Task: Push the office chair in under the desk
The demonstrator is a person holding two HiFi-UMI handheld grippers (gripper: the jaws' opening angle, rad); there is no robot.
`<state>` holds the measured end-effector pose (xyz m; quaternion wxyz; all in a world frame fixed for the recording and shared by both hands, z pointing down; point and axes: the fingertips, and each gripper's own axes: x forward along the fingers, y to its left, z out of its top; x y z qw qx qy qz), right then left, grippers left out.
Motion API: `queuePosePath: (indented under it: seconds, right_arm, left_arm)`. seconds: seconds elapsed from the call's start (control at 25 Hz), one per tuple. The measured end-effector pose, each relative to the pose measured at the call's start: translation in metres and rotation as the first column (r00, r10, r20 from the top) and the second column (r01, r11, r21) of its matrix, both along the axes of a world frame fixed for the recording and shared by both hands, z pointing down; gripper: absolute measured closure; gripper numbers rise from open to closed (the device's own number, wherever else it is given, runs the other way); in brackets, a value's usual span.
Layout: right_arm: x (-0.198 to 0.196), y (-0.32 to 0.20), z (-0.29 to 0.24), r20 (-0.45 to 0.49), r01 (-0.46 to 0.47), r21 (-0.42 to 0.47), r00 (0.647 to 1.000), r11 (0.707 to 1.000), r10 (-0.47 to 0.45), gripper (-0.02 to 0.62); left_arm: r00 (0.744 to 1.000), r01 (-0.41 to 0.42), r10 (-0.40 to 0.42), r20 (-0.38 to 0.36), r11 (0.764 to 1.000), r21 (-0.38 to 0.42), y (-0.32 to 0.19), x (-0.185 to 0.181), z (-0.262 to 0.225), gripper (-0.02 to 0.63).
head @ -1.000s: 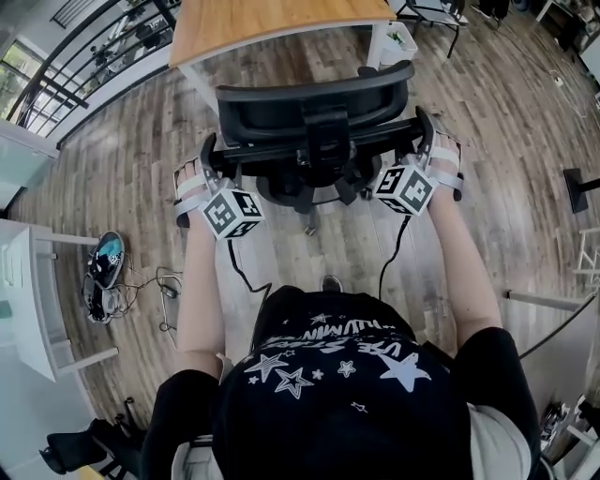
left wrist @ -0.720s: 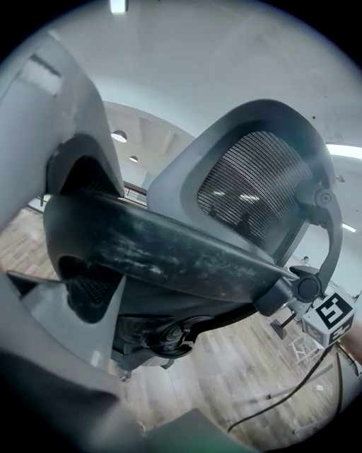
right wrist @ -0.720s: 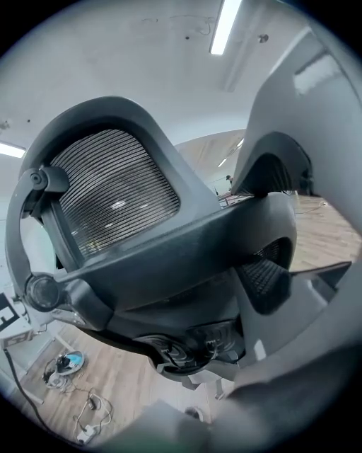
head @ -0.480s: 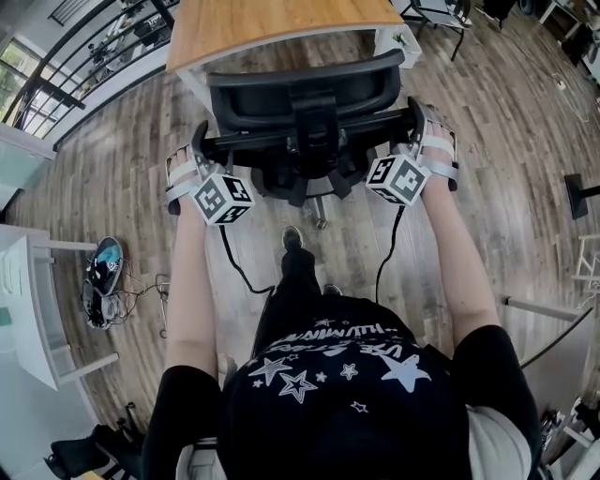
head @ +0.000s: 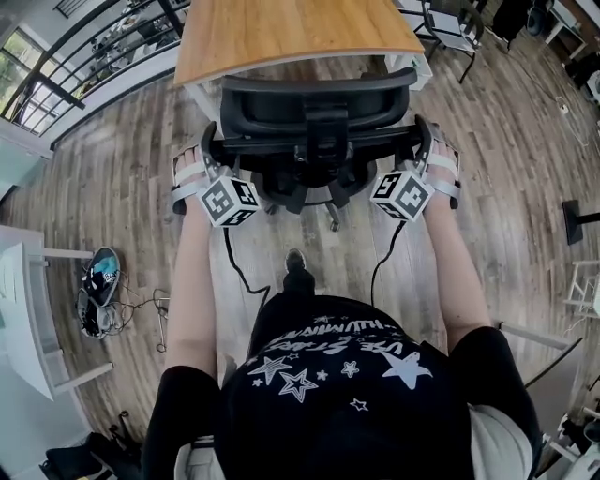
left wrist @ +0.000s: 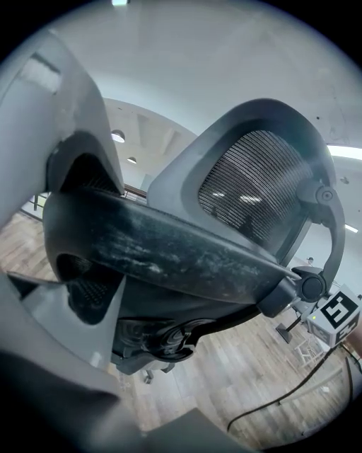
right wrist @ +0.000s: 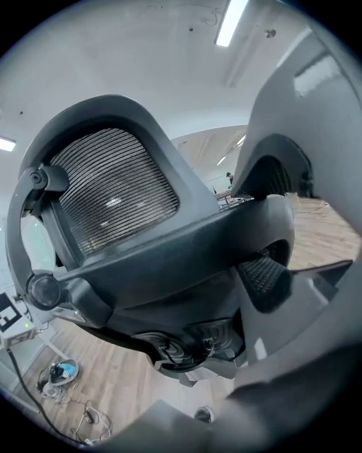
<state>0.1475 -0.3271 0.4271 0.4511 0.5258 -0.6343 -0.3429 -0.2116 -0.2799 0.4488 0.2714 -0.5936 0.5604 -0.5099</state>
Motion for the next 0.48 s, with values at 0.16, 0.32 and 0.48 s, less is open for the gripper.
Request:
queuePosePath:
  seconds: [0.16,0.32,0.48]
  right_arm:
    - [-0.017,-0.032,-0.001,0.000,-0.002,-0.009,1.000,1.000,0.002,0.354]
    - [-0.035,-0.062,0.001,-0.001,-0.017,-0.017,1.000,1.000,0.017,0.354]
    - [-0.045,-0.095,0.003,0.001,-0.025,-0.018,1.000,1.000,0.025,0.354]
  left_arm:
    - [1.000,-0.007,0.007,-0.007,1.000,-0.001,-0.039,-0.018,-0.001,0.290]
    - [1.000,-0.006,0.006,-0.010,1.000,-0.012,-0.074,-0.036,0.001,0.290]
    - [1.000,-0.014,0.014,-0.007,1.000,-0.014,-0.108,-0.047,0.003,0.290]
